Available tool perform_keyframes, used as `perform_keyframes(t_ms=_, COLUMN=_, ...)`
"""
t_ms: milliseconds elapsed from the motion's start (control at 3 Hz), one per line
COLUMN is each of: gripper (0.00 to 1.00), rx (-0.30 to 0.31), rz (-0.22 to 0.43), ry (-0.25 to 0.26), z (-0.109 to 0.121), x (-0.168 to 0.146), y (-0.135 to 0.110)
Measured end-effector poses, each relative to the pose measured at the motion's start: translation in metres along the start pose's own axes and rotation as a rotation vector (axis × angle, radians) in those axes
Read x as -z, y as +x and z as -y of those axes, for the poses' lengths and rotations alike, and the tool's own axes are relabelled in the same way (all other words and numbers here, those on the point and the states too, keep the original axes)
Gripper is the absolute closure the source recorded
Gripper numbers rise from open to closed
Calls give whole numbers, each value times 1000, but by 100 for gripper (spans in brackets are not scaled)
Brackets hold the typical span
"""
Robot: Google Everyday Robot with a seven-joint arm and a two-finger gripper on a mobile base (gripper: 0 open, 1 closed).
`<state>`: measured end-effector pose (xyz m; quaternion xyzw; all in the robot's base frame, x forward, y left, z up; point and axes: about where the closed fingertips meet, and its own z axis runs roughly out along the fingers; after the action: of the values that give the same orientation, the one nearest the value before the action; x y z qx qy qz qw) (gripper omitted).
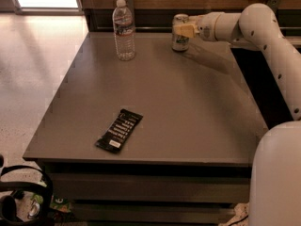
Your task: Move 7up can near rxbar chocolate
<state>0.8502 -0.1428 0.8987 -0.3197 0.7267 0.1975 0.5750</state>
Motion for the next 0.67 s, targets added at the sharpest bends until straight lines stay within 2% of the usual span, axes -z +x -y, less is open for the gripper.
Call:
perform_keyframes(t_ms=333, gripper=100, rx=0, rz=-6, ry=-6, z=-2, x=-2, y=0)
perform_keyframes(t_ms=667, gripper=100, rx=4, rz=-29, ry=-18, z=-5, x=-2, y=-2)
